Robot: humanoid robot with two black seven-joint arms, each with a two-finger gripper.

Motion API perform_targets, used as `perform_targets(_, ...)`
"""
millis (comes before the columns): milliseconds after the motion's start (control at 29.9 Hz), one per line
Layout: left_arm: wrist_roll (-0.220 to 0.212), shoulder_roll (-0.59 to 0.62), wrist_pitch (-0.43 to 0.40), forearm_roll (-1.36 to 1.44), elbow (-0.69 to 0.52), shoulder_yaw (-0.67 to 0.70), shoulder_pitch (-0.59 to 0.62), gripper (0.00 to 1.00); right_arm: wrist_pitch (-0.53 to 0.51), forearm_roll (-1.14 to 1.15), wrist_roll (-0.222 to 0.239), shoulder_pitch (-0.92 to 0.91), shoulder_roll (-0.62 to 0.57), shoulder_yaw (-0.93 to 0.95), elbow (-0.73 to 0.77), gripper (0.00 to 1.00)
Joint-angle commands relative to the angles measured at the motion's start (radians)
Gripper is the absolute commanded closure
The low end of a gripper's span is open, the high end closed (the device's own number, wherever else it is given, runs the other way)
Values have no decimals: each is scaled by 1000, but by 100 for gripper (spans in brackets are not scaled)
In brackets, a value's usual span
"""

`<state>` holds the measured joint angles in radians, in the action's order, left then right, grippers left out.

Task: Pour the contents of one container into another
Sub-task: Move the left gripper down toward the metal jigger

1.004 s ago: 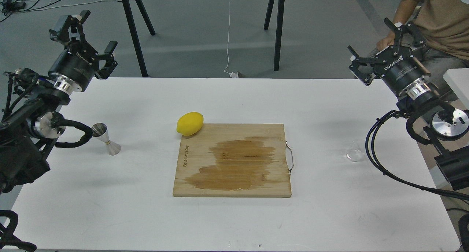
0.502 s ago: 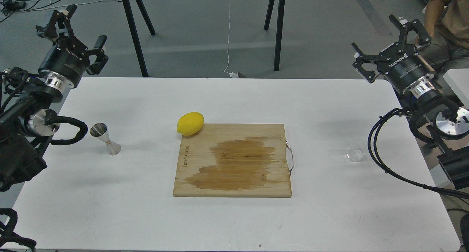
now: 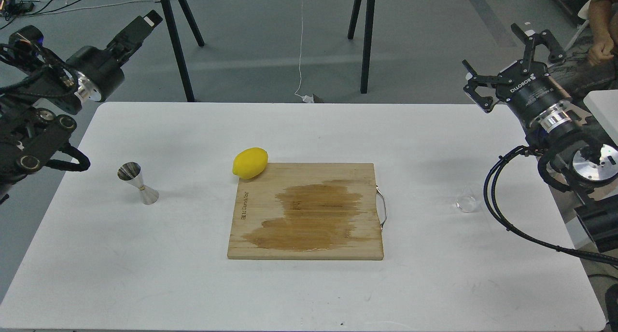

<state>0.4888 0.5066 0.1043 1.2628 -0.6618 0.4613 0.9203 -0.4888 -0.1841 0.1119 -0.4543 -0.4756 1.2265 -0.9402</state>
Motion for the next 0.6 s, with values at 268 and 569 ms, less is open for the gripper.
perform_targets(268,0,185,384,213,-242,-6,-135,0,0,0,-2,20,0,4,-3,0)
perform_targets(569,0,308,384,246,-283,-9,-254,0,0,0,-2,22,2,8,-5,0)
